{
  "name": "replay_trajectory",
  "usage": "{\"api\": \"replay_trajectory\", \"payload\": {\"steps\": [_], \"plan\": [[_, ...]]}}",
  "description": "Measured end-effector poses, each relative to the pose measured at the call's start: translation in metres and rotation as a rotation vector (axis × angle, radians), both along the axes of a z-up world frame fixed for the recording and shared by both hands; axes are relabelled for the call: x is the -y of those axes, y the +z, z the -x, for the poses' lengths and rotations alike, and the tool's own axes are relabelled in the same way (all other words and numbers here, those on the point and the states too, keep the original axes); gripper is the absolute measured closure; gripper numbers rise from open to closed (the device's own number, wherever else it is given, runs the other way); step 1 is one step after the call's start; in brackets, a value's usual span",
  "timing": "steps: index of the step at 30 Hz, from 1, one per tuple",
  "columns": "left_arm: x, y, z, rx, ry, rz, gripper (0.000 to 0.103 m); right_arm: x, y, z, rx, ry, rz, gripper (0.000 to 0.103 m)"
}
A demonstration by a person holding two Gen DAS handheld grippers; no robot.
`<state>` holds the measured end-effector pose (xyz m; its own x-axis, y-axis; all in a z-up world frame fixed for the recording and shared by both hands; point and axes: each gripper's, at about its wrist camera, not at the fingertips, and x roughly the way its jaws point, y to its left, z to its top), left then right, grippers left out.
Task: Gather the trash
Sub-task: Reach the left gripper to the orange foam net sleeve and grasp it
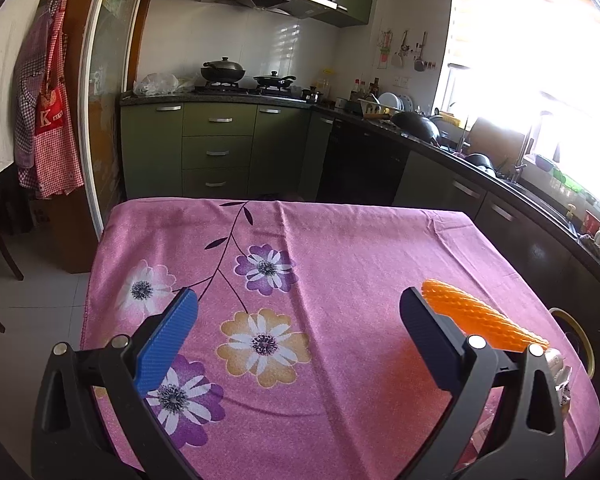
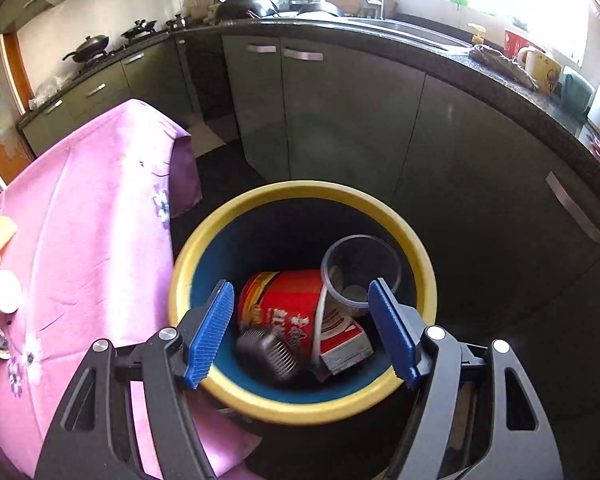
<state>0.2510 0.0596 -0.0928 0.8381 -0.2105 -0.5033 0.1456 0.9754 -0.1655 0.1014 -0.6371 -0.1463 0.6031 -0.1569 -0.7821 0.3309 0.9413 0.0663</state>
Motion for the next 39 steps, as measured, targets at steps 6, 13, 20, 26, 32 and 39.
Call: {"api": "replay_trajectory", "payload": {"steps": [6, 13, 20, 26, 32, 39], "plan": [[0.006, 0.012, 0.008, -0.021, -0.056, 0.024, 0.007, -0.036, 0.014, 0.029, 0.052, 0.044, -0.018, 0.030], [0.025, 0.036, 0.048, -0.041, -0.234, -0.005, 0.007, -0.067, 0.024, 0.045, 0.087, 0.120, -0.040, 0.029], [0.038, 0.049, 0.086, -0.115, -0.321, -0.009, 0.007, -0.088, 0.021, 0.047, 0.092, 0.176, -0.057, 0.028], [0.048, 0.046, 0.098, -0.246, -0.307, 0.012, 0.007, -0.091, 0.018, 0.048, 0.091, 0.191, -0.049, 0.028], [0.078, 0.052, 0.064, -0.454, -0.320, 0.057, 0.007, -0.090, 0.021, 0.057, 0.109, 0.194, -0.047, 0.028], [0.142, 0.045, -0.010, -0.605, -0.289, -0.057, 0.007, -0.081, 0.019, 0.073, 0.123, 0.178, -0.055, 0.027]]}}
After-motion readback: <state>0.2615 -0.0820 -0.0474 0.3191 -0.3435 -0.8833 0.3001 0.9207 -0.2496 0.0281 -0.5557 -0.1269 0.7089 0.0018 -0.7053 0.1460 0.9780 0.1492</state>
